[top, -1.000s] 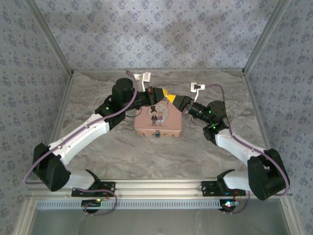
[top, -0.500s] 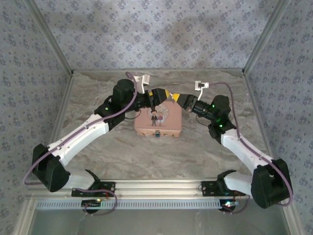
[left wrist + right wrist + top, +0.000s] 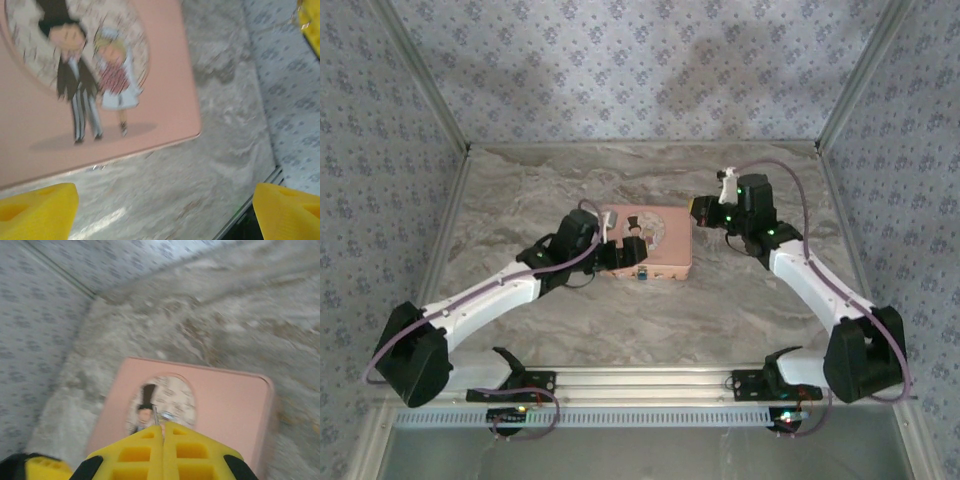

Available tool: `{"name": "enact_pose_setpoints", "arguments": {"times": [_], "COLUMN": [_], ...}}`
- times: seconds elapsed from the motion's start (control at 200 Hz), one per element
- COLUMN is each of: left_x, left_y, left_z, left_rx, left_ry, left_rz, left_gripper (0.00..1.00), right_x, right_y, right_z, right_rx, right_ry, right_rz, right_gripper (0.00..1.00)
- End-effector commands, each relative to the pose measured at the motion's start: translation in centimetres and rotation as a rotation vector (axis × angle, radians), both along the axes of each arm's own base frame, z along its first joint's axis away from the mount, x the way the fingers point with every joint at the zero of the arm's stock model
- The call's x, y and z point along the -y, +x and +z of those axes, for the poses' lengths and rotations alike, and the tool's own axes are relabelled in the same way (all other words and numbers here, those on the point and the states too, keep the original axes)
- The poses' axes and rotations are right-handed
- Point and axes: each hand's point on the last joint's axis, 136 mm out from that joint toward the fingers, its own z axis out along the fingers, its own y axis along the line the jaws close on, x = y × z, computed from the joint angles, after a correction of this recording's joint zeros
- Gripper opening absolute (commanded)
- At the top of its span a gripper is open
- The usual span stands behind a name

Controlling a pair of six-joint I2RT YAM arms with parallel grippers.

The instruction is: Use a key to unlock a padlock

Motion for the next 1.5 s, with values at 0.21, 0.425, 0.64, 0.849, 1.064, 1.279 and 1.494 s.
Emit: {"name": "enact_pose_setpoints", "arguments": {"times": [0.21, 0.425, 0.64, 0.849, 1.064, 1.279, 1.494], "left_x": [1.1, 1.0, 1.9, 1.4, 1.2, 2.4, 3.5], "left_y": [1.1, 3.8, 5.4, 4.7, 4.2, 4.3, 4.2], "left_z": [-3.2, -3.7, -3.9, -6.2, -7.8, -8.2, -9.2], "left_rx": [0.033, 0.091, 0.108, 0.137, 0.267, 0.390, 0.441], "left_ry": [0.034, 0.110, 0.074, 0.056, 0.052, 0.033, -0.002], "left_rz": [0.016, 0.036, 0.023, 0.029, 0.020, -0.039, -0.091], "left_gripper": [0.91, 0.92, 0.95, 0.98, 0.98, 0.98, 0.98], "right_x": [2.5, 4.3, 4.4, 3.7, 3.2, 2.9, 2.6], "right_y": [1.7, 2.6, 4.0, 4.9, 5.1, 5.3, 5.5], "right_z": [-5.5, -7.1, -9.2, -10.5, -11.6, -11.7, -12.1], "right_rx": [-0.066, -0.076, -0.112, -0.116, -0.126, -0.114, -0.114], "right_ry": [-0.183, -0.269, -0.310, -0.316, -0.328, -0.331, -0.333], "right_rz": [-0.127, -0.227, -0.256, -0.260, -0.256, -0.257, -0.250], "right_gripper": [0.00, 0.00, 0.00, 0.00, 0.00, 0.00, 0.00]}}
